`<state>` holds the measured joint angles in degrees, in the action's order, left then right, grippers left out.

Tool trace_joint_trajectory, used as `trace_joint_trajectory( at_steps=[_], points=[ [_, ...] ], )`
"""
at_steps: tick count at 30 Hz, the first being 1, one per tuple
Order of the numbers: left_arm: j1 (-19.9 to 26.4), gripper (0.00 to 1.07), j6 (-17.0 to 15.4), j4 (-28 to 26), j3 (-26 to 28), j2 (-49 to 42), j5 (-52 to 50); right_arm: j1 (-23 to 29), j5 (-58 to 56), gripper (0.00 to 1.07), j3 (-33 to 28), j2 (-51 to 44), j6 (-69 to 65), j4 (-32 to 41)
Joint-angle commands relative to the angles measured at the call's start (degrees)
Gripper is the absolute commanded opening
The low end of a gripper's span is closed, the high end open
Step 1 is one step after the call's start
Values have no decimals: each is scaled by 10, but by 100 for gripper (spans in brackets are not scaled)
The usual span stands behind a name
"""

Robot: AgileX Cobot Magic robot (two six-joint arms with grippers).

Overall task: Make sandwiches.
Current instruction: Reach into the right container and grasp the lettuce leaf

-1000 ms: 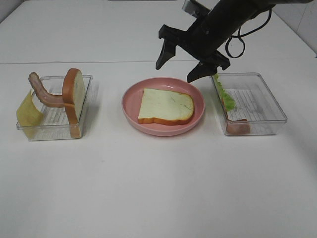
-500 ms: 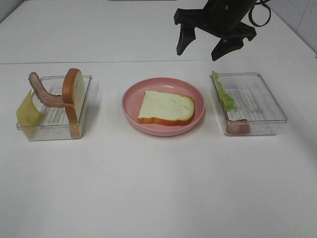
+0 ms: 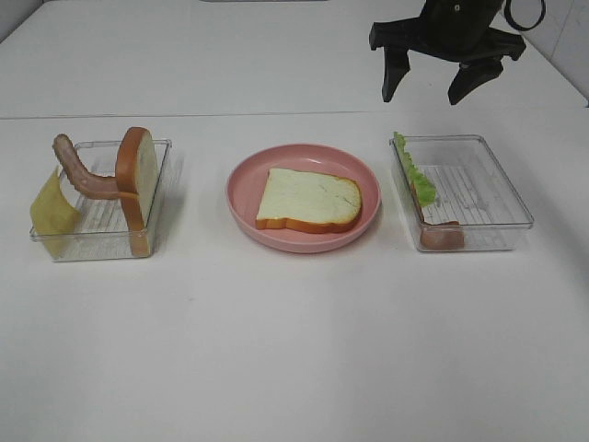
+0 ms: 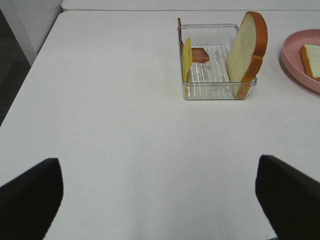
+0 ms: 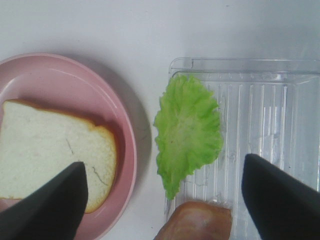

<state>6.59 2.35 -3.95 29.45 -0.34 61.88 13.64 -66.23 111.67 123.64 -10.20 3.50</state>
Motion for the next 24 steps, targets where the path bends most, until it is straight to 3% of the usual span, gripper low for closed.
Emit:
trace_joint_trajectory(
  at_steps=[1,19,24],
  points=[
    [-3,101,1,2,1,-7,-2,-7,-1,79,25,31,-5,2],
    [-3,101,1,2,1,-7,-2,-7,-2,76,29,112,-3,1],
    [-3,101,1,2,1,-7,-2,-7,-2,62,29,112,-3,0]
  ],
)
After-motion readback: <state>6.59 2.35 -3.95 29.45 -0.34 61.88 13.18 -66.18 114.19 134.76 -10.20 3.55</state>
